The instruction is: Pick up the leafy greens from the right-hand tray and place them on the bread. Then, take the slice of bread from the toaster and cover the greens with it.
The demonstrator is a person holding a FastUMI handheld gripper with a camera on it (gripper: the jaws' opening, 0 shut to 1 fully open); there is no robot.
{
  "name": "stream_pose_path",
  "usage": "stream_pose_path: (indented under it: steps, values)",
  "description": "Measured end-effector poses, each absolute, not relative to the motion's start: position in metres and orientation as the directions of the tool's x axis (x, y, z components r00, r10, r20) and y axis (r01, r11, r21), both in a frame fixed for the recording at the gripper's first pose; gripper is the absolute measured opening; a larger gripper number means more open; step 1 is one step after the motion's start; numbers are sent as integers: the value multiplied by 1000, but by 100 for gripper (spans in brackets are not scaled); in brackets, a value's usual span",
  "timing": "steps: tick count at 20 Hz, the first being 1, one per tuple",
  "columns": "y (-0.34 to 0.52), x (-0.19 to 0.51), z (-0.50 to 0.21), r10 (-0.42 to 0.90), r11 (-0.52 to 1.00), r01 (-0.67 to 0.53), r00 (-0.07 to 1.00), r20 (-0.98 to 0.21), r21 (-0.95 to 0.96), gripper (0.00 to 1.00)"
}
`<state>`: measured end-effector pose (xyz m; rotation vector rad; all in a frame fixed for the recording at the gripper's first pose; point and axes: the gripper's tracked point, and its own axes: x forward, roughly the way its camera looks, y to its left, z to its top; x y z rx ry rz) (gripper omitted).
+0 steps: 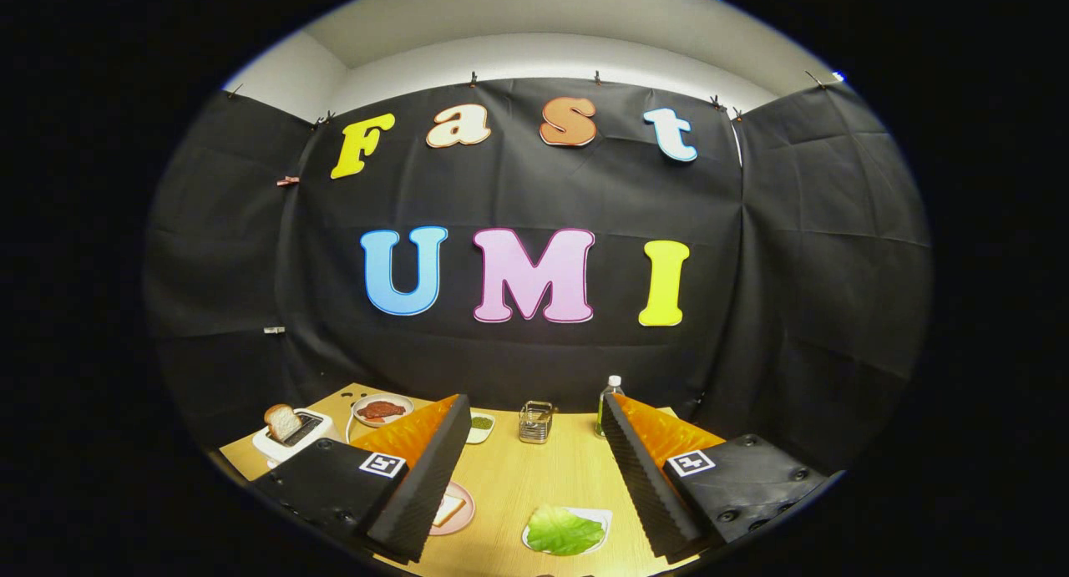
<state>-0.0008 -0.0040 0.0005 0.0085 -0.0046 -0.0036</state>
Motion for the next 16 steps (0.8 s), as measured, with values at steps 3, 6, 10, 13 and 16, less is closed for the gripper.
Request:
stream_pose_path:
  steps: [3, 6, 10, 13, 16]
  values:
    - [-8, -4, -2, -11, 1000, 11, 1000, 0, 5, 97]
    - [-13, -6, -1, -26, 1000, 26, 1000, 7, 6, 97]
    - [-16, -10, -11, -33, 999, 33, 999, 5, -1, 98]
    - [-16, -15, -28, -32, 999, 32, 999, -28, 5, 97]
    - [-16, -13, -50, -29, 999, 30, 997, -76, 11, 97]
